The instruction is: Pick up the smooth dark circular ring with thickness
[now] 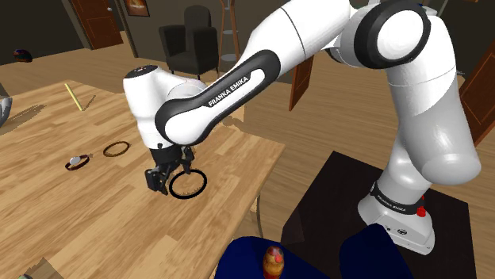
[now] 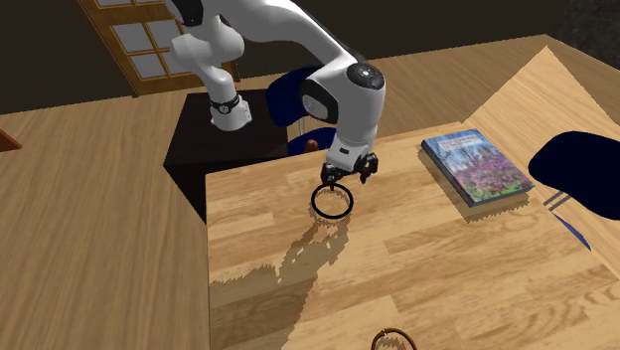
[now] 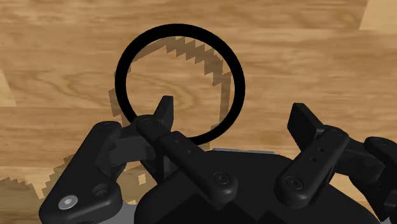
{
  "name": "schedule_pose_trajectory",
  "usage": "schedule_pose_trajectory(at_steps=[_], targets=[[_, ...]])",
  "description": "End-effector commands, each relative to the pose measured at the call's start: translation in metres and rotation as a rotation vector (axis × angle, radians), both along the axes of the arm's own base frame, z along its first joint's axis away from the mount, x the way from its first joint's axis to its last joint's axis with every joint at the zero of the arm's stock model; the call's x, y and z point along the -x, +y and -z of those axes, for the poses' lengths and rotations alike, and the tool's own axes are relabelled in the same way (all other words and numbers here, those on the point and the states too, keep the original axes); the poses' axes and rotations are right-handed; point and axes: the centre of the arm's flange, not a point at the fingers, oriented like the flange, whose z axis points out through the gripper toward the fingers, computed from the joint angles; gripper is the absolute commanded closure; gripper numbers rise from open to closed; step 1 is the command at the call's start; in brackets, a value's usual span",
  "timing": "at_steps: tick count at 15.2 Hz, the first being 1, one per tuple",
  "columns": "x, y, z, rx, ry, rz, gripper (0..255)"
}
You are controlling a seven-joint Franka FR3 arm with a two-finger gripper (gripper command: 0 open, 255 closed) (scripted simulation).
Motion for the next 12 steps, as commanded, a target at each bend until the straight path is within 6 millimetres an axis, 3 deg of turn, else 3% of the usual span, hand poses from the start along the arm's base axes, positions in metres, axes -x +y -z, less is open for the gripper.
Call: schedule_pose_trajectory(at_steps=[1, 8, 10, 11, 12], targets=[[-0.006, 0.013, 0.010, 0.000, 0.002, -0.005, 0], [-0.006, 0.013, 0.050, 0.000, 0.002, -0.005, 0], [-0.006, 0.013, 0.050, 0.000, 0.002, -0.005, 0], [-0.006, 0.014, 0.050, 0.000, 0.002, -0.005, 255], [-0.006, 0.014, 0.050, 0.000, 0.002, -0.005, 255]])
